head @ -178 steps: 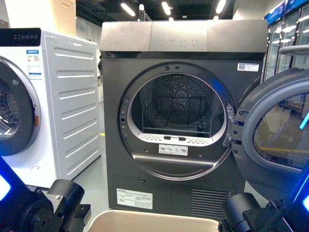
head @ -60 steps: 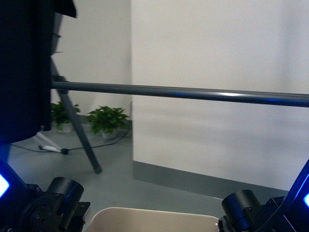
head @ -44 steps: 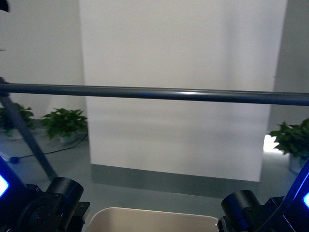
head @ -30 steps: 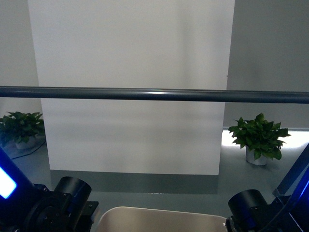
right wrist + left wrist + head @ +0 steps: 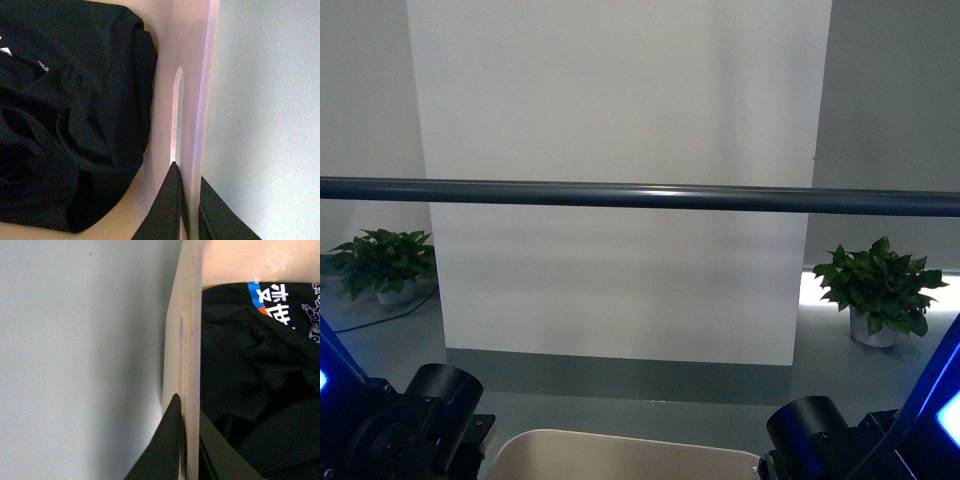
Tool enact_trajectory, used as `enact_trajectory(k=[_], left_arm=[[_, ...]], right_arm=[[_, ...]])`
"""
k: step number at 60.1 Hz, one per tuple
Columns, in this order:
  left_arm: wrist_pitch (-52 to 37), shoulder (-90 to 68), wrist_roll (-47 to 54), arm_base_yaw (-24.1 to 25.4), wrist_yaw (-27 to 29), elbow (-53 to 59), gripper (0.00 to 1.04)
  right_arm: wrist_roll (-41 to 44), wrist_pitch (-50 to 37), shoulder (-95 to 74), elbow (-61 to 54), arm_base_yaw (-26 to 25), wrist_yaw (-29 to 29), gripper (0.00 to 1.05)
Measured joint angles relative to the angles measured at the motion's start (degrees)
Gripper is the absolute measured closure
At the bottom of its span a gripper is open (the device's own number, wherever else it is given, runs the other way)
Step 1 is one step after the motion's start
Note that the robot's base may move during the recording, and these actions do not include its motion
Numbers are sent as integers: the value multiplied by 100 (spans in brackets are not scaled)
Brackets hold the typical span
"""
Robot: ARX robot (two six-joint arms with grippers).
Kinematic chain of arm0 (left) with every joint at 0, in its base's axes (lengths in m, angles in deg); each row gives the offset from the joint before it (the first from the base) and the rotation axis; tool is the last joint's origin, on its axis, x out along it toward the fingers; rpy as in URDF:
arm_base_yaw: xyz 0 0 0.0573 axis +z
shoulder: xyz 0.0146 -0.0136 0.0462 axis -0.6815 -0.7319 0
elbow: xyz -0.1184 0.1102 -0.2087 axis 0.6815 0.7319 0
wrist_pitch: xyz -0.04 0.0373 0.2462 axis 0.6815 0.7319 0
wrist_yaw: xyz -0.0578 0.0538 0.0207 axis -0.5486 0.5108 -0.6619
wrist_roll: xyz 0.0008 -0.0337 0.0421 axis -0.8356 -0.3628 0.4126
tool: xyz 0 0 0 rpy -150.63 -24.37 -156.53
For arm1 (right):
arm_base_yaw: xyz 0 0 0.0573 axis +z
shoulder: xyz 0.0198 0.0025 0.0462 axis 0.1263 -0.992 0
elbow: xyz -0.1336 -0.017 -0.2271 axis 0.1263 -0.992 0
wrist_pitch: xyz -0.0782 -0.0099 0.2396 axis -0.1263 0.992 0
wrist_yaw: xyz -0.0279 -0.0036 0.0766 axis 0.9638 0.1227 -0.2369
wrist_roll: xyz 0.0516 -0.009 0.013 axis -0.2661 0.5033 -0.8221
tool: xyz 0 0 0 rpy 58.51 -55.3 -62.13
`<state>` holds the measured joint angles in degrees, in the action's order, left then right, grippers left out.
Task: Move hamper under clothes hanger
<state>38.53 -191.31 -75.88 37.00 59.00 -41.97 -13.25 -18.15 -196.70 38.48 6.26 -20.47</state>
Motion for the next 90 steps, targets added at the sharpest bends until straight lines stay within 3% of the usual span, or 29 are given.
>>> enact_trajectory(k=[86,90], left_arm=[[0,0,2,-70,-50,0,101],[0,0,2,-70,-48,0,101]], right_arm=[[2,0,0,0,-74,68,102],[-195,-365,0,-125,-85,-188,102]])
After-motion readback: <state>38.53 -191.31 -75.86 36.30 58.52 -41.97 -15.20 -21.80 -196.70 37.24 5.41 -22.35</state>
